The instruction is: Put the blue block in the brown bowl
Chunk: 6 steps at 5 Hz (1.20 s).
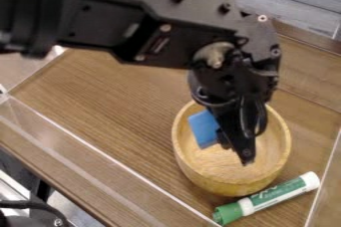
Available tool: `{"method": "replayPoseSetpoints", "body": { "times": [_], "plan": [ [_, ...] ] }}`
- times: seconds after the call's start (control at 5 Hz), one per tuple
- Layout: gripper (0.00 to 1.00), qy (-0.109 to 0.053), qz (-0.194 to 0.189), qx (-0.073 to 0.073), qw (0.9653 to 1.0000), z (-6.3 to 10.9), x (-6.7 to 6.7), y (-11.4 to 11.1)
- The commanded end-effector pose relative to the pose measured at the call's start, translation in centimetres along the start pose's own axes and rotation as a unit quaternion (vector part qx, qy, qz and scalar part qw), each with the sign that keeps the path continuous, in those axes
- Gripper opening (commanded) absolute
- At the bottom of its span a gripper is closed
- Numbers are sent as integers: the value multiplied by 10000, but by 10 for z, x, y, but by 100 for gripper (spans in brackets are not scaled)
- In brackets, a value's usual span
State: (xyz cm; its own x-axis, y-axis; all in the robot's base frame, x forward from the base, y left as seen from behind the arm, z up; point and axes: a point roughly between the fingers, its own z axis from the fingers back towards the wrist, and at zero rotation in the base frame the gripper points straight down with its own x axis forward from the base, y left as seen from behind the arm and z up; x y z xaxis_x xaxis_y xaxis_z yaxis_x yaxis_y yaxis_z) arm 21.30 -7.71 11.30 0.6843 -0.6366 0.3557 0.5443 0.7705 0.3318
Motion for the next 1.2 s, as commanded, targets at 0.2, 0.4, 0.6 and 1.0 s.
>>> {"method": "replayPoseSetpoints", "body": {
  "times": [0.2, 0.4, 0.6, 1.0],
  "plan": [
    [0, -173, 163, 18, 9997, 4, 5, 7],
    [100, -176, 202, 10, 9996, 4, 5, 8],
    [100, -144, 219, 9, 9997, -1, 2, 6],
    [0, -90, 231, -6, 9997, -3, -2, 7]
  ]
}}
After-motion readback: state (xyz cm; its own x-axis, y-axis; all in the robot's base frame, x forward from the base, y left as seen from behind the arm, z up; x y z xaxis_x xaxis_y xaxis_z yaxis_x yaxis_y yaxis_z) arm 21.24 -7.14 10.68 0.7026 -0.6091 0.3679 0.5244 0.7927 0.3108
